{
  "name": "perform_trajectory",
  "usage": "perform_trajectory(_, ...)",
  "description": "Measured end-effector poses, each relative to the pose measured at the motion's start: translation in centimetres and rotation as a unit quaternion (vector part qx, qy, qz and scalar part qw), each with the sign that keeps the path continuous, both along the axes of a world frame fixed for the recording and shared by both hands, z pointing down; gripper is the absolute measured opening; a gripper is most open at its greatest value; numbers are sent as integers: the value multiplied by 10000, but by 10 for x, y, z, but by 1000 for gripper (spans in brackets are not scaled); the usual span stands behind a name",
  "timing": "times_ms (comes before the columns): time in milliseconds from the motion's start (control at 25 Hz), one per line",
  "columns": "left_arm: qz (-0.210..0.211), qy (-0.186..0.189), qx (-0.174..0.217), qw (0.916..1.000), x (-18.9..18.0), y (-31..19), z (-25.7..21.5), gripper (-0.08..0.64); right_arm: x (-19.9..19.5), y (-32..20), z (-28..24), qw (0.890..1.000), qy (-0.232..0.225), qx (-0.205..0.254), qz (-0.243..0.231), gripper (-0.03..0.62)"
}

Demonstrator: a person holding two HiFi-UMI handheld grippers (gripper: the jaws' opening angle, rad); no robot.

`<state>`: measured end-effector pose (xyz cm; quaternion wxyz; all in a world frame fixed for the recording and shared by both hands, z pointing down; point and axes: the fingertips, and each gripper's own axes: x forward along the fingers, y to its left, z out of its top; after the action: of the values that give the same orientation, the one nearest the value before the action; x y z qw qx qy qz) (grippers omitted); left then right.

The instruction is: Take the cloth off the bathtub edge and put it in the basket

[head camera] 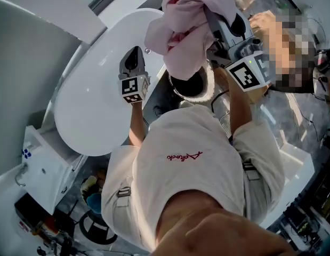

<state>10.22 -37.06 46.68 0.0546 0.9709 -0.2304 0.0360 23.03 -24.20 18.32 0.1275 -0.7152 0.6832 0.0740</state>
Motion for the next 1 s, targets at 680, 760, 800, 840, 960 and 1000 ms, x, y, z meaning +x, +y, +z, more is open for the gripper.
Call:
perform_trajectory(680,1358,-318,-232,9900,106,72,31,2,96,101,104,9854,-616,-615,1465,106)
perform_trajectory(760,1372,-363,-236,9896,111,71,36,2,98,104,131,9845,-647,-773,1434,107)
perform_trajectory(800,1368,-384,-248,9895,112,69,38,2,97,104,147,9842,-657,-866,1399,107)
perform_trajectory(840,1361,-399,-264,9895,112,67,40,2,96,104,163,9835,-686,-963,1366,107)
perform_trajectory(960,1354,-449,-310,9893,111,61,44,2,95,104,215,9781,-906,-1275,1371,109)
perform_trajectory(1000,1360,-479,-335,9890,111,62,46,2,95,105,235,9753,-968,-1413,1396,109)
